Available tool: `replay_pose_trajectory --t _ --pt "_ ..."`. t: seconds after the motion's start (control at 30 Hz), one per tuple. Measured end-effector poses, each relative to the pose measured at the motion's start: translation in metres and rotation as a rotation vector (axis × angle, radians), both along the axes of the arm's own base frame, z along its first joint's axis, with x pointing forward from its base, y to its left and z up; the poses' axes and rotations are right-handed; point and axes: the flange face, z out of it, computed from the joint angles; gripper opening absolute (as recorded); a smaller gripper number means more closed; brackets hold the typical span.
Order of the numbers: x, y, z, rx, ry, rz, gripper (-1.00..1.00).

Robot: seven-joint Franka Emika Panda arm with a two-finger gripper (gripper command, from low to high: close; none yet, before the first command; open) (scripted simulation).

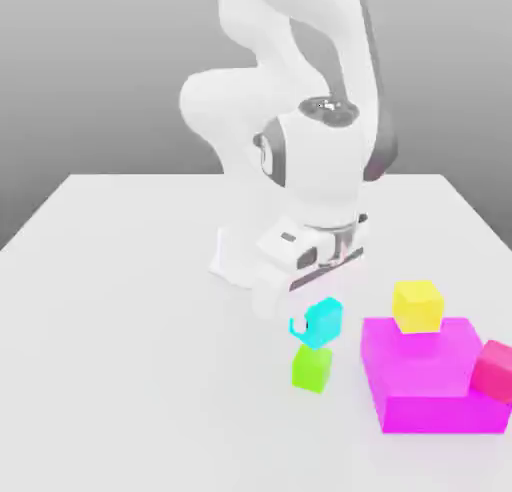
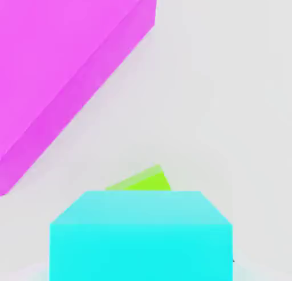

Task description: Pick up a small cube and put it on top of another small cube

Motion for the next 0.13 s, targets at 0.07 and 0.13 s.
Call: replay_pose_trajectory --t 0.07,0.13 --pt "-0.0005 -0.0012 -0.0079 0.0 0.0 -0.003 1.0" --pt "-0.0005 -0.0013 -0.0079 0.0 0.0 -0.003 1.0"
